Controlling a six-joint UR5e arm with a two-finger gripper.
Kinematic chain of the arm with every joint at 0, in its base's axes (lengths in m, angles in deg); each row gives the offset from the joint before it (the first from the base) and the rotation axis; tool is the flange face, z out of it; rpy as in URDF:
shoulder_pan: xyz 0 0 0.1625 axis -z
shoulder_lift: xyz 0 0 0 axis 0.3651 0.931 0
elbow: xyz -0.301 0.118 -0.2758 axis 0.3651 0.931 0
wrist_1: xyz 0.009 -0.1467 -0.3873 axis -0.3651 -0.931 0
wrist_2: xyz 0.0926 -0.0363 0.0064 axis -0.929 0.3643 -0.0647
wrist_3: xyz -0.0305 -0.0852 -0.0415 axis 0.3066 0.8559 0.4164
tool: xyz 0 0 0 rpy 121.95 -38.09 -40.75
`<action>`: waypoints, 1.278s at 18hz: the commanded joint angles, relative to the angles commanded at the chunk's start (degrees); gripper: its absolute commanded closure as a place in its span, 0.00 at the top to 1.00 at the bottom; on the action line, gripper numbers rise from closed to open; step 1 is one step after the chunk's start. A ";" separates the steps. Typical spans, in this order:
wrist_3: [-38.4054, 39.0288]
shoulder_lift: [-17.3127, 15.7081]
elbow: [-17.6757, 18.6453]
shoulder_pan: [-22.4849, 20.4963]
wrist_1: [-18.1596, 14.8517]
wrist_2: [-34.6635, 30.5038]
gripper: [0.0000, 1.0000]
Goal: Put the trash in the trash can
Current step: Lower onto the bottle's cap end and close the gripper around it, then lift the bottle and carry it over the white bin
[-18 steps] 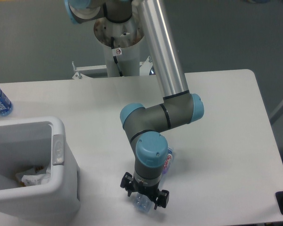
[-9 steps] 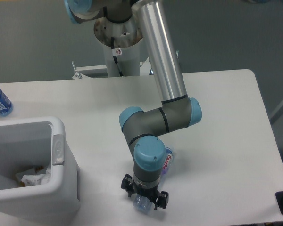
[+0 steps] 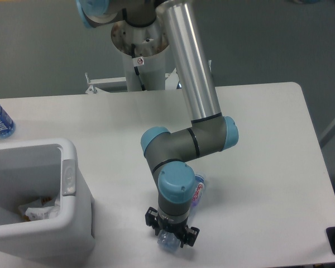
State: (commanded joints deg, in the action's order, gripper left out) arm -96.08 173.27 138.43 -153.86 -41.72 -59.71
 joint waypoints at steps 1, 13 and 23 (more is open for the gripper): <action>0.00 0.00 0.00 -0.09 0.00 0.00 0.58; 2.72 -3.77 -0.88 -0.17 -0.09 0.17 0.55; 23.87 -8.34 -12.29 -1.58 0.70 4.21 0.55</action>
State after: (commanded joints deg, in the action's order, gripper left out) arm -72.21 164.93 126.14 -155.44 -41.02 -55.50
